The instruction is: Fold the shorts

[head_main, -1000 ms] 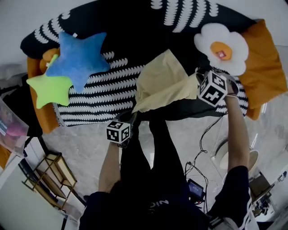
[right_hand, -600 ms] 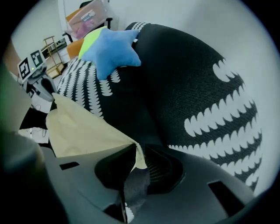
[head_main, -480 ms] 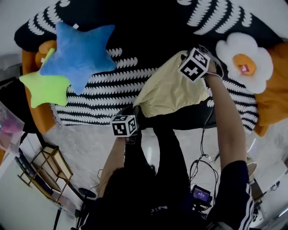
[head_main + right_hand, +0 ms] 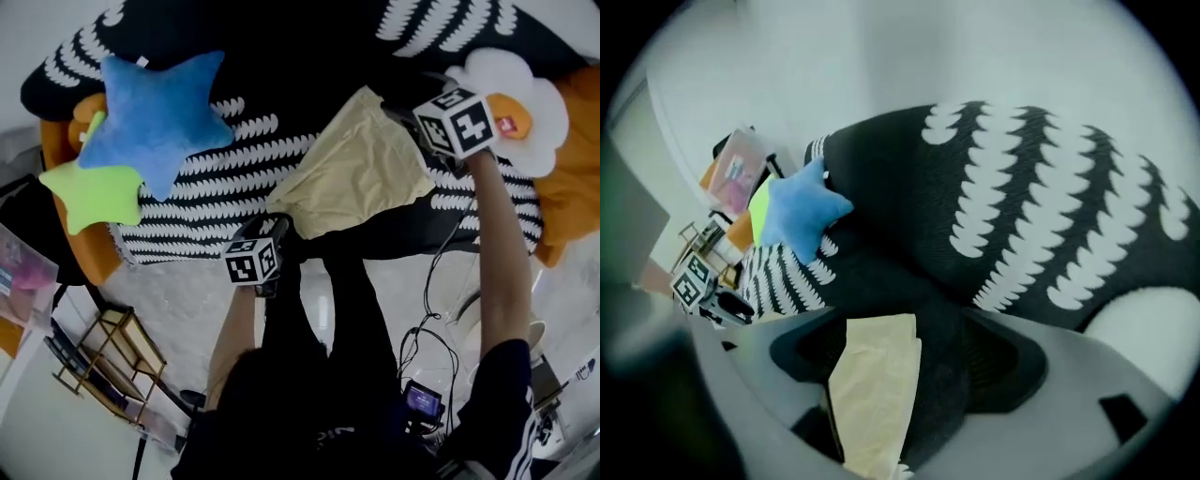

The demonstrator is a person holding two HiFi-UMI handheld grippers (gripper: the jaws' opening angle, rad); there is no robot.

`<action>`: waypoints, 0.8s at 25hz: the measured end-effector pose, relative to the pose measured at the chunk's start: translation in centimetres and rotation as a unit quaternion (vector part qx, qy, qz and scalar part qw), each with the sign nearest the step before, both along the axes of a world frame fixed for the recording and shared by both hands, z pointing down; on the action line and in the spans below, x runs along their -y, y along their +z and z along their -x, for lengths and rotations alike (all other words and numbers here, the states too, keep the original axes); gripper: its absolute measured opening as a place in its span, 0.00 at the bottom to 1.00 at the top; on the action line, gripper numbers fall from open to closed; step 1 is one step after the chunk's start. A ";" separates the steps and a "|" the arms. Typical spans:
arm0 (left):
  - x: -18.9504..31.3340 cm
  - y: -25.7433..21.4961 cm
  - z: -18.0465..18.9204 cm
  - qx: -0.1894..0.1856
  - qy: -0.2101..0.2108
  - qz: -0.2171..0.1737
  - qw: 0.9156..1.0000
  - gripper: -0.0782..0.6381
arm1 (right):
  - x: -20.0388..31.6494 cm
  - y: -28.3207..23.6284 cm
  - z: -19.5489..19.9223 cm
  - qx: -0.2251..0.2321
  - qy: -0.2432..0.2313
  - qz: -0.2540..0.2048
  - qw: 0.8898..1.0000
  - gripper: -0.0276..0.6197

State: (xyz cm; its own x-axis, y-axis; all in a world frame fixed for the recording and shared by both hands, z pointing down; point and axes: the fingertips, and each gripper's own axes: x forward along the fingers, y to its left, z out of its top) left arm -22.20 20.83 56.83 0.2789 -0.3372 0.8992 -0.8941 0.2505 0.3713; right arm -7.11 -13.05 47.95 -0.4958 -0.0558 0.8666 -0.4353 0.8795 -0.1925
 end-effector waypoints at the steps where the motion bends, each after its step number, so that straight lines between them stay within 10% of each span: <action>1: 0.1 -0.1 0.0 0.004 -0.001 0.000 1.000 0.40 | -0.2 -0.5 -1.2 0.011 0.019 -0.005 1.000 0.63; 7: 0.4 -1.4 -0.3 0.024 0.027 -0.010 0.999 0.40 | -7.2 -2.3 -5.8 0.041 0.053 -0.063 0.996 0.50; 13: 0.0 -2.3 0.7 0.032 0.072 -0.026 0.997 0.40 | -23.1 -1.1 0.1 0.063 -0.110 -0.076 0.989 0.48; 20: -1.1 -2.3 1.9 0.037 0.097 -0.041 0.994 0.40 | -36.2 3.6 6.6 0.030 -0.363 -0.118 0.924 0.44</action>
